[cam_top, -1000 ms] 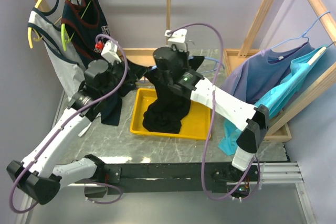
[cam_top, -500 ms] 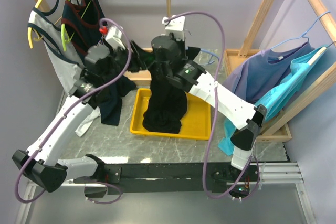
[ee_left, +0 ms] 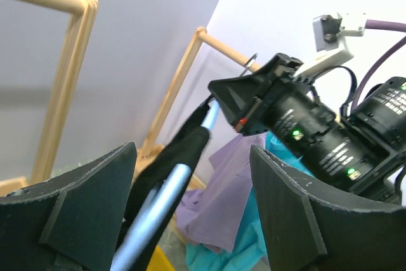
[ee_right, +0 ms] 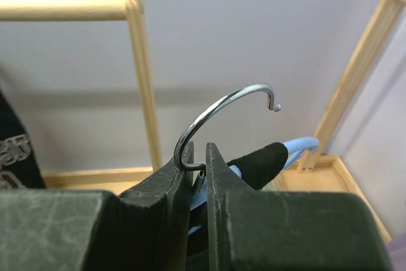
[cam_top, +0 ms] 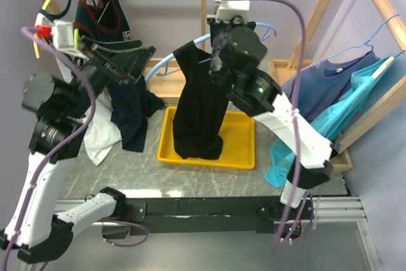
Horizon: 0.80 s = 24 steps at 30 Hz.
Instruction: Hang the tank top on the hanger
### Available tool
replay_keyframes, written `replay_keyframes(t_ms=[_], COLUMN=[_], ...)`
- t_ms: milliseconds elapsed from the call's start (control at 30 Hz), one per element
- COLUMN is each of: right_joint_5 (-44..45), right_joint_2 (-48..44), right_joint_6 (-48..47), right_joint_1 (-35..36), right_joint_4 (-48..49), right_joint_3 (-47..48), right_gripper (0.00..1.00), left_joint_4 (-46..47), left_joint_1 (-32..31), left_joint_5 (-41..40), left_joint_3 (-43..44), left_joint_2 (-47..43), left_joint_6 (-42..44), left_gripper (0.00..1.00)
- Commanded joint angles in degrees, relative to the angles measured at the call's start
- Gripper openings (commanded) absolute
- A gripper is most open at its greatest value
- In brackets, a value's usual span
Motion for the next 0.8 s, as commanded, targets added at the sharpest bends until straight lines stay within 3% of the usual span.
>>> replay_keyframes(t_ms=[0,100,233,367,567,767], right_joint_5=[-6.3,-9.3,-9.8,-10.2,-11.0,-11.6], right_joint_2=[-4.7,-9.6,-13.0,-11.9,-10.2,-8.8], right_joint_6=[4.6,10.8,14.1,15.0,15.9,16.9], right_joint_1=[0.9,1.2,1.1,1.1,1.1,1.1], right_joint_4=[-2.5,-0.1,2.6,3.0,2.7,1.5], right_joint_3=[-9.1,-22.9,-32.2,-34.6,-35.0,-33.4], right_gripper=[0.00,0.00,0.00,0.00,0.00,0.00], left_joint_4=[-2.0,-8.8,-16.4,-22.3,-27.0,-26.1], left_joint_1=[0.2,0.2,0.2,0.2,0.2,0.2], left_joint_5=[-0.7,0.0,2.8,7.9,10.0,13.0], left_joint_3=[-1.8,-1.9,-6.0,-8.5,-10.4,-12.5], left_joint_2=[-0.9,-1.4,-2.9,-2.1,-0.7,0.2], left_joint_6=[4.4,9.0,14.5,19.2,23.5,24.4], left_gripper=[0.78,0.74,0.65,0.61,0.64,0.61])
